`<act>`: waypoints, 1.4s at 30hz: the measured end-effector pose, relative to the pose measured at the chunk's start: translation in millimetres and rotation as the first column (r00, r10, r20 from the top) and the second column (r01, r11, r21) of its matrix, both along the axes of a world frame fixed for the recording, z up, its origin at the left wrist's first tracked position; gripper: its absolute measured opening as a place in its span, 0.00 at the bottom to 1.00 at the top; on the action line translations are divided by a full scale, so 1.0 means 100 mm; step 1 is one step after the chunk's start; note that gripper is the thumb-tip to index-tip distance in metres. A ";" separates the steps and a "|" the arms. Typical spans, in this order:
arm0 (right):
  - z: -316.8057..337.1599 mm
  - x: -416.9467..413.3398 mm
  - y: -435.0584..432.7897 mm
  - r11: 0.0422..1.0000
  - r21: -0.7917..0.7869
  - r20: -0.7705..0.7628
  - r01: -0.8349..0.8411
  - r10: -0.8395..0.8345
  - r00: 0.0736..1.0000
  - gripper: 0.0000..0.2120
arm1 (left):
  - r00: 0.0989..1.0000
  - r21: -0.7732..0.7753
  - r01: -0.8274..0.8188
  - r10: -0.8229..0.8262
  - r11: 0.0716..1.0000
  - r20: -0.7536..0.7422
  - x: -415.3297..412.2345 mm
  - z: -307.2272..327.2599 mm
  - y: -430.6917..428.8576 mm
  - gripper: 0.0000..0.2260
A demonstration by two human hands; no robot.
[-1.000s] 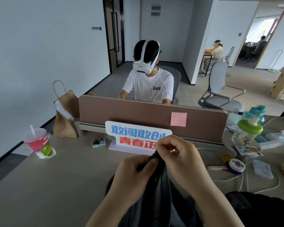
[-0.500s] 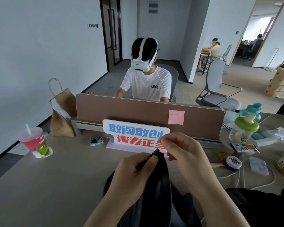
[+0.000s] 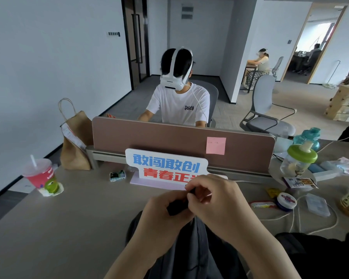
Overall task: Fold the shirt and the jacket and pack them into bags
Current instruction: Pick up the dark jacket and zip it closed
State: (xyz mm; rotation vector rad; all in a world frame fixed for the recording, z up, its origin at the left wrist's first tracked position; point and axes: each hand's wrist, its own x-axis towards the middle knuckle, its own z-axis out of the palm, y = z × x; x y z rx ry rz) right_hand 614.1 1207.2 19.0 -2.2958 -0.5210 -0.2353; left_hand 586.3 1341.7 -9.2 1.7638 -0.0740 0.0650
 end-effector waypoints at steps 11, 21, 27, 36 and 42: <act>-0.01 0.00 0.06 0.966 0.251 -0.138 0.069 -0.035 0.990 0.09 | 0.993 -0.006 -0.114 0.114 0.993 -0.026 0.02 0.03 0.00 0.08; -0.05 0.06 0.08 0.936 0.337 -0.299 0.101 0.005 0.954 0.05 | 0.993 -0.071 -0.115 0.113 0.991 -0.032 0.02 0.07 -0.01 0.13; -0.05 0.04 0.09 0.863 0.500 -0.290 0.066 0.095 0.952 0.08 | 0.977 -0.188 -0.194 0.173 0.963 -0.122 0.07 0.00 -0.01 0.11; -0.10 0.15 -0.03 0.450 0.855 -0.416 0.259 0.295 0.860 0.08 | 0.961 -0.685 -0.094 -0.115 0.722 -0.253 0.10 0.00 0.08 0.19; -0.14 0.19 -0.10 0.253 0.933 -0.349 0.255 0.466 0.813 0.27 | 0.971 -0.648 -0.068 -0.098 0.759 -0.217 0.08 0.03 0.08 0.09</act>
